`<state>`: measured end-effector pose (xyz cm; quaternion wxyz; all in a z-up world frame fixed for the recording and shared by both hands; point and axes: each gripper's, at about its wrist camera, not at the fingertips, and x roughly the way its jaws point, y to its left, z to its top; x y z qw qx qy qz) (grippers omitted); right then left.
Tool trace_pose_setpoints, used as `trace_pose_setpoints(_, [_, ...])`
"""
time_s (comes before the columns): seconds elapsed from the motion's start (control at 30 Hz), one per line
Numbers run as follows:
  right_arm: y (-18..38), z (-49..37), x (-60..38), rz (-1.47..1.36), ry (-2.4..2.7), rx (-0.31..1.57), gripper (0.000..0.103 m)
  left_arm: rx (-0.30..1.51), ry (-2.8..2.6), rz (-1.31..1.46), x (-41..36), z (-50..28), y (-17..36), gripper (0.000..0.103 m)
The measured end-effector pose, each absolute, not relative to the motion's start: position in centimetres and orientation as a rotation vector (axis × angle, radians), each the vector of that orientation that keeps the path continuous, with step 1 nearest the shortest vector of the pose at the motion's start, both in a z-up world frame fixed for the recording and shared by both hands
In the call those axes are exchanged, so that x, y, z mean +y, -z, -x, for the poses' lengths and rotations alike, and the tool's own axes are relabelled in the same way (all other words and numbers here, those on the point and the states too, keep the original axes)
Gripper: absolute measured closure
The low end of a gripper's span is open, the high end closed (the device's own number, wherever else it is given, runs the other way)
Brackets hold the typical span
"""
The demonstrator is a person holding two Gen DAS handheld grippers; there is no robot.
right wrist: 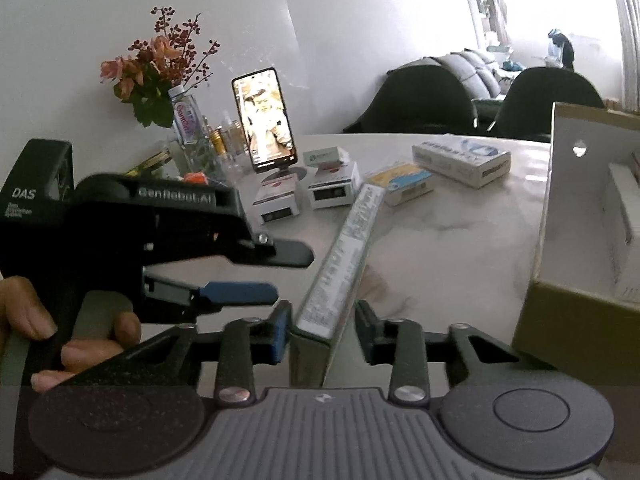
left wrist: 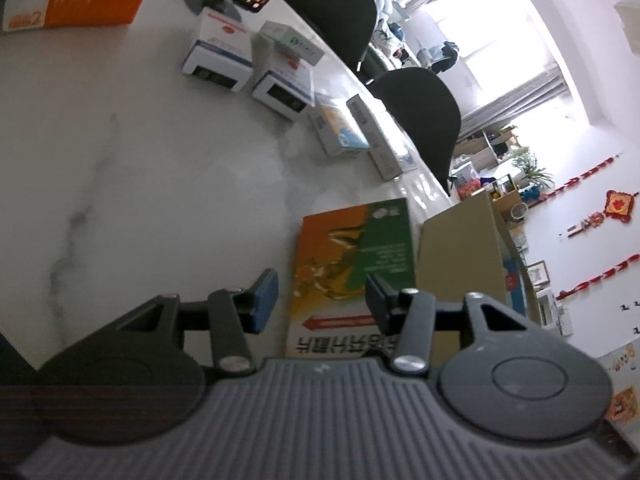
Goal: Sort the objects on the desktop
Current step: 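Close the right tool on the medicine box while the left tool holds it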
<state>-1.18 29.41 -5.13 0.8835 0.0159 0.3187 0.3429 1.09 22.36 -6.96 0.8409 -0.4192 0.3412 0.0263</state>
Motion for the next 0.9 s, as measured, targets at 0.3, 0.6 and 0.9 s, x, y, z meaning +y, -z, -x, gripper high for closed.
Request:
trace_pose_setpoints(0.3, [3.8, 0.2, 30.5, 0.015, -0.699, 0.646, 0.061, 0.747, -0.069, 0.908, 22.9, -0.7, 8.1, 0.055])
trace_pose_setpoints(0.6, [3.8, -1.1, 32.5, 0.056, -0.685, 0.666, 0.067, 0.752, -0.073, 0.919, 23.4, -0.3, 8.5, 0.053])
trace_pose_setpoints(0.9, [4.0, -1.4, 32.7, 0.033, -0.649, 0.649, 0.081, 0.752, -0.069, 0.923, 23.7, -0.1, 8.6, 0.049])
